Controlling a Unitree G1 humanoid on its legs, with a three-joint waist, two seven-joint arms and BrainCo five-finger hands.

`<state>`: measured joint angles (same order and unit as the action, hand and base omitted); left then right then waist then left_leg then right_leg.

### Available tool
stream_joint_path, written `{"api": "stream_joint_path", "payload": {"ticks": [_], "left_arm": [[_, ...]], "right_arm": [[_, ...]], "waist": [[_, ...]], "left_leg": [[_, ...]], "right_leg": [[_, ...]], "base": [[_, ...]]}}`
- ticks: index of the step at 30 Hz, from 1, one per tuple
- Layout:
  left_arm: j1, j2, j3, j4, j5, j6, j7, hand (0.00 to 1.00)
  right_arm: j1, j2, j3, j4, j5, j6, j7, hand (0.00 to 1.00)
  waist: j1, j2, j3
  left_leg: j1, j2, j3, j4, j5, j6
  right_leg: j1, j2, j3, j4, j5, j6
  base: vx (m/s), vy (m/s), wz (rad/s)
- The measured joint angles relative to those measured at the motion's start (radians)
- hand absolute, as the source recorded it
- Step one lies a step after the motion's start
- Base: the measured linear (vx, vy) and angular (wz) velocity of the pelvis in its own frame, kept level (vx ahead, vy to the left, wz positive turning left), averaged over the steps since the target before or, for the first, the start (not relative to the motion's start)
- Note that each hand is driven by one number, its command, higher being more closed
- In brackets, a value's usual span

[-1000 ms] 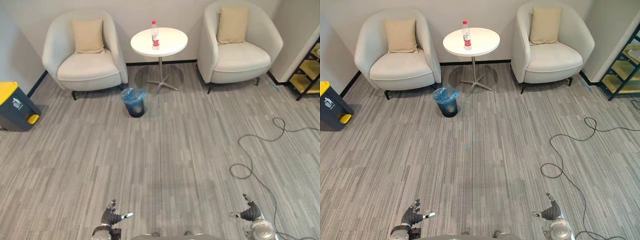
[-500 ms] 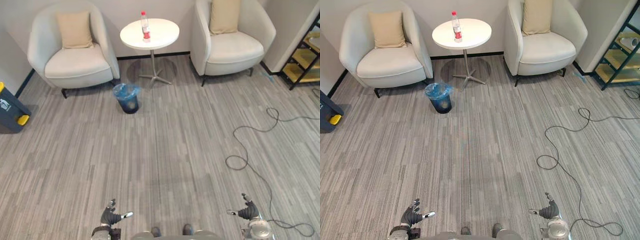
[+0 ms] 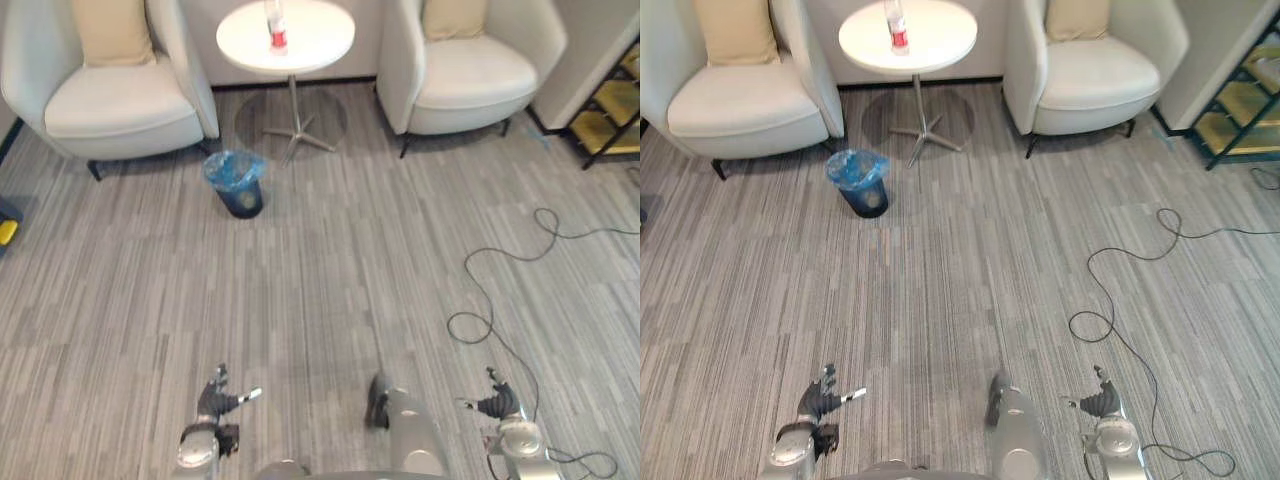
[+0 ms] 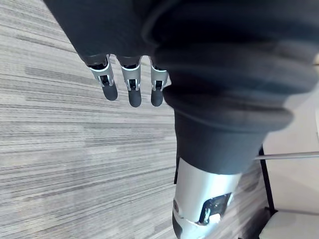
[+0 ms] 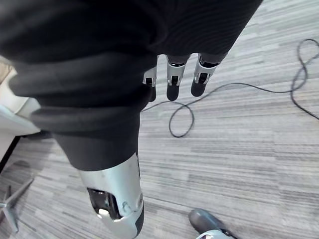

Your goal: Gather rubbish on tea table into small bin, then transfer packed bag to large trash can.

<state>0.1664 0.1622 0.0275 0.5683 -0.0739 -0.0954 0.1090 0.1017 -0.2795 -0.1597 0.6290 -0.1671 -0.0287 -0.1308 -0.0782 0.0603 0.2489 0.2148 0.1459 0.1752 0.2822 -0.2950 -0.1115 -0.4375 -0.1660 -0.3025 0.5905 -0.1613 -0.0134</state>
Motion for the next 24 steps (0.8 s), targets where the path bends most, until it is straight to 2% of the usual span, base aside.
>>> {"api": "stream_joint_path", "payload": {"ticks": [1, 2, 3, 4, 5, 6, 7, 8, 9, 10, 11, 12, 13, 14, 15, 16, 17, 18, 19, 20, 21, 22, 23, 24], "left_arm": [[0.004, -0.002, 0.000, 0.000, 0.000, 0.000, 0.000, 0.00], [0.005, -0.003, -0.009, 0.001, 0.001, 0.000, 0.000, 0.00], [0.006, -0.003, -0.021, 0.002, 0.001, 0.001, -0.001, 0.00], [0.007, -0.004, -0.022, 0.002, 0.003, 0.002, -0.001, 0.00], [0.006, -0.004, -0.022, 0.004, 0.003, 0.004, -0.001, 0.00], [0.005, -0.004, -0.022, 0.002, 0.003, 0.002, -0.001, 0.00], [0.005, -0.004, -0.022, 0.000, 0.003, 0.002, -0.001, 0.00], [0.005, -0.005, -0.022, -0.002, 0.003, 0.002, -0.001, 0.00], [0.006, -0.005, -0.022, -0.007, 0.003, 0.002, 0.000, 0.00], [0.001, -0.005, -0.022, -0.014, 0.003, 0.002, 0.000, 0.00], [0.008, -0.009, -0.020, -0.020, 0.002, 0.002, 0.002, 0.00], [0.015, -0.014, -0.017, -0.021, 0.002, 0.002, 0.003, 0.00], [0.032, -0.020, -0.016, -0.027, 0.002, 0.002, 0.006, 0.00], [0.050, -0.017, -0.016, -0.023, 0.003, 0.006, 0.007, 0.00], [0.048, -0.013, -0.014, -0.023, 0.003, 0.010, 0.007, 0.00], [0.044, -0.013, -0.010, -0.024, 0.003, 0.011, 0.007, 0.00], [0.043, -0.013, -0.015, -0.024, 0.002, 0.011, 0.006, 0.00], [0.040, -0.010, -0.014, -0.026, 0.002, 0.011, 0.007, 0.00], [0.025, 0.000, -0.016, -0.020, 0.002, 0.017, 0.008, 0.00], [0.020, 0.008, -0.016, -0.019, 0.001, 0.022, 0.018, 0.00], [0.023, 0.008, -0.016, -0.019, -0.001, 0.022, 0.026, 0.00], [0.032, 0.005, -0.017, -0.019, -0.004, 0.022, 0.030, 0.00], [0.036, 0.003, -0.018, -0.019, -0.005, 0.021, 0.032, 0.00], [0.035, 0.001, -0.018, -0.020, -0.005, 0.020, 0.032, 0.00]], "right_arm": [[0.000, 0.004, 0.002, -0.001, 0.000, 0.000, 0.000, 0.00], [0.002, 0.011, 0.003, -0.001, 0.002, 0.000, 0.000, 0.00], [-0.002, 0.017, 0.010, 0.000, 0.010, 0.000, -0.002, 0.00], [-0.007, 0.021, 0.016, 0.000, 0.010, 0.000, -0.003, 0.00], [-0.012, 0.035, 0.018, -0.001, 0.019, -0.003, -0.006, 0.00], [-0.016, 0.042, 0.019, -0.001, 0.042, -0.007, -0.010, 0.00], [-0.020, 0.042, 0.018, -0.001, 0.048, -0.007, -0.014, 0.00], [-0.015, 0.038, 0.018, -0.001, 0.053, -0.007, -0.022, 0.00], [-0.019, 0.031, 0.018, -0.001, 0.057, -0.007, -0.023, 0.00], [-0.027, 0.023, 0.019, 0.005, 0.061, -0.007, -0.023, 0.00], [-0.031, 0.017, 0.020, 0.016, 0.061, -0.007, -0.023, 0.00], [-0.034, 0.018, 0.018, 0.019, 0.061, -0.007, -0.023, 0.00], [-0.031, 0.015, 0.020, 0.020, 0.060, -0.007, -0.024, 0.00], [-0.029, 0.027, 0.021, 0.027, 0.060, -0.006, -0.028, 0.00], [-0.028, 0.039, 0.023, 0.033, 0.059, -0.006, -0.029, 0.00], [-0.029, 0.056, 0.030, 0.037, 0.059, -0.006, -0.037, 0.00], [-0.023, 0.065, 0.039, 0.039, 0.057, -0.006, -0.042, 0.00], [-0.018, 0.071, 0.040, 0.039, 0.055, -0.006, -0.041, 0.00], [-0.017, 0.077, 0.043, 0.053, 0.052, -0.007, -0.042, 0.00], [-0.026, 0.077, 0.055, 0.072, 0.050, -0.005, -0.041, 0.00], [-0.026, 0.077, 0.059, 0.072, 0.049, -0.006, -0.041, 0.00], [-0.025, 0.077, 0.060, 0.070, 0.048, -0.008, -0.041, 0.00], [-0.020, 0.077, 0.060, 0.059, 0.047, -0.008, -0.041, 0.00], [-0.016, 0.077, 0.060, 0.047, 0.047, -0.009, -0.041, 0.00]], "waist": [[0.003, 0.005, 0.001], [0.005, 0.016, 0.008], [0.012, 0.023, 0.016], [0.016, 0.027, 0.020], [0.036, 0.004, 0.032], [0.040, -0.015, 0.038], [0.041, -0.022, 0.039], [0.043, -0.040, 0.042], [0.054, -0.044, 0.041], [0.078, -0.051, 0.045], [0.102, -0.050, 0.045], [0.114, -0.046, 0.042], [0.129, -0.033, 0.035], [0.150, -0.034, 0.020], [0.151, -0.063, 0.014], [0.148, -0.111, 0.001], [0.143, -0.146, 0.000], [0.144, -0.161, 0.001], [0.136, -0.168, 0.001], [0.129, -0.169, 0.005], [0.125, -0.162, 0.008], [0.120, -0.136, 0.013], [0.117, -0.119, 0.004], [0.110, -0.105, 0.002]], "left_leg": [[-0.043, 0.029, -0.005, 0.140, 0.026, -0.036], [-0.134, 0.094, -0.010, 0.390, 0.114, -0.051], [-0.243, 0.170, 0.011, 0.649, 0.097, -0.019], [-0.281, 0.198, 0.031, 0.744, 0.080, 0.003], [-0.347, 0.211, 0.061, 0.829, 0.053, 0.046], [-0.419, 0.193, 0.101, 0.811, 0.038, 0.068], [-0.455, 0.178, 0.122, 0.775, 0.037, 0.069], [-0.512, 0.152, 0.150, 0.700, 0.037, 0.068], [-0.565, 0.118, 0.163, 0.590, 0.038, 0.067], [-0.620, 0.059, 0.148, 0.407, 0.057, 0.053], [-0.648, -0.001, 0.105, 0.188, 0.119, 0.025], [-0.646, -0.023, 0.080, 0.073, 0.162, 0.029], [-0.647, -0.035, 0.062, -0.065, 0.230, 0.065], [-0.659, -0.042, 0.026, -0.014, 0.353, 0.138], [-0.676, -0.045, 0.028, 0.047, 0.363, 0.141], [-0.703, -0.064, 0.031, 0.156, 0.276, 0.165], [-0.687, -0.075, 0.037, 0.206, 0.204, 0.172], [-0.670, -0.086, 0.038, 0.229, 0.167, 0.177], [-0.628, -0.098, 0.028, 0.271, 0.102, 0.183], [-0.547, -0.109, 0.022, 0.275, 0.042, 0.194], [-0.493, -0.113, 0.020, 0.262, 0.018, 0.191], [-0.387, -0.113, 0.014, 0.210, -0.011, 0.178], [-0.295, -0.111, -0.002, 0.138, -0.020, 0.168], [-0.261, -0.109, -0.016, 0.103, -0.022, 0.164]], "right_leg": [[0.030, 0.006, -0.012, 0.025, -0.052, -0.007], [0.100, 0.030, -0.036, 0.008, -0.095, -0.019], [0.187, 0.074, -0.052, -0.042, -0.116, -0.030], [0.236, 0.093, -0.052, -0.077, -0.120, -0.036], [0.337, 0.112, -0.054, -0.161, -0.120, -0.038], [0.437, 0.118, -0.062, -0.256, -0.116, -0.032], [0.480, 0.119, -0.066, -0.301, -0.112, -0.025], [0.527, 0.121, -0.073, -0.357, -0.106, -0.017], [0.563, 0.122, -0.073, -0.400, -0.103, -0.013], [0.609, 0.122, -0.058, -0.448, -0.102, -0.009], [0.645, 0.125, -0.035, -0.482, -0.099, -0.001], [0.666, 0.132, -0.020, -0.498, -0.099, 0.005], [0.707, 0.154, 0.013, -0.511, -0.118, 0.041], [0.755, 0.157, 0.043, -0.495, -0.162, 0.092], [0.752, 0.134, 0.057, -0.461, -0.184, 0.102], [0.699, 0.084, 0.065, -0.305, -0.204, 0.118], [0.618, 0.037, 0.098, -0.064, -0.177, 0.158], [0.569, 0.011, 0.121, 0.074, -0.125, 0.224], [0.482, -0.015, 0.154, 0.317, -0.079, 0.290], [0.412, -0.049, 0.150, 0.495, -0.092, 0.259], [0.388, -0.066, 0.131, 0.547, -0.102, 0.223], [0.331, -0.082, 0.093, 0.573, -0.123, 0.145], [0.262, -0.078, 0.055, 0.521, -0.148, 0.100], [0.225, -0.075, 0.034, 0.471, -0.156, 0.086]], "base": [[0.71, -0.397, 0.29], [0.60, -0.336, 0.25], [0.60, -0.323, 0.12], [0.57, -0.260, -0.13], [0.67, -0.266, -0.06], [0.56, -0.194, 0.07], [0.56, -0.181, 0.21], [0.45, -0.124, 0.08], [0.56, -0.103, -0.15], [0.59, -0.026, -0.47], [0.61, 0.010, -0.59], [0.65, 0.076, -0.71], [0.82, 0.182, -0.70], [0.84, 0.197, -0.67], [0.86, 0.210, -0.33], [0.73, 0.147, 0.00], [0.73, 0.137, 0.14], [0.74, 0.116, 0.26], [0.73, 0.079, 0.26], [0.71, 0.059, 0.25], [0.69, 0.031, 0.04], [0.66, 0.014, -0.01], [0.66, -0.001, 0.10], [0.78, -0.087, 0.48]]}}
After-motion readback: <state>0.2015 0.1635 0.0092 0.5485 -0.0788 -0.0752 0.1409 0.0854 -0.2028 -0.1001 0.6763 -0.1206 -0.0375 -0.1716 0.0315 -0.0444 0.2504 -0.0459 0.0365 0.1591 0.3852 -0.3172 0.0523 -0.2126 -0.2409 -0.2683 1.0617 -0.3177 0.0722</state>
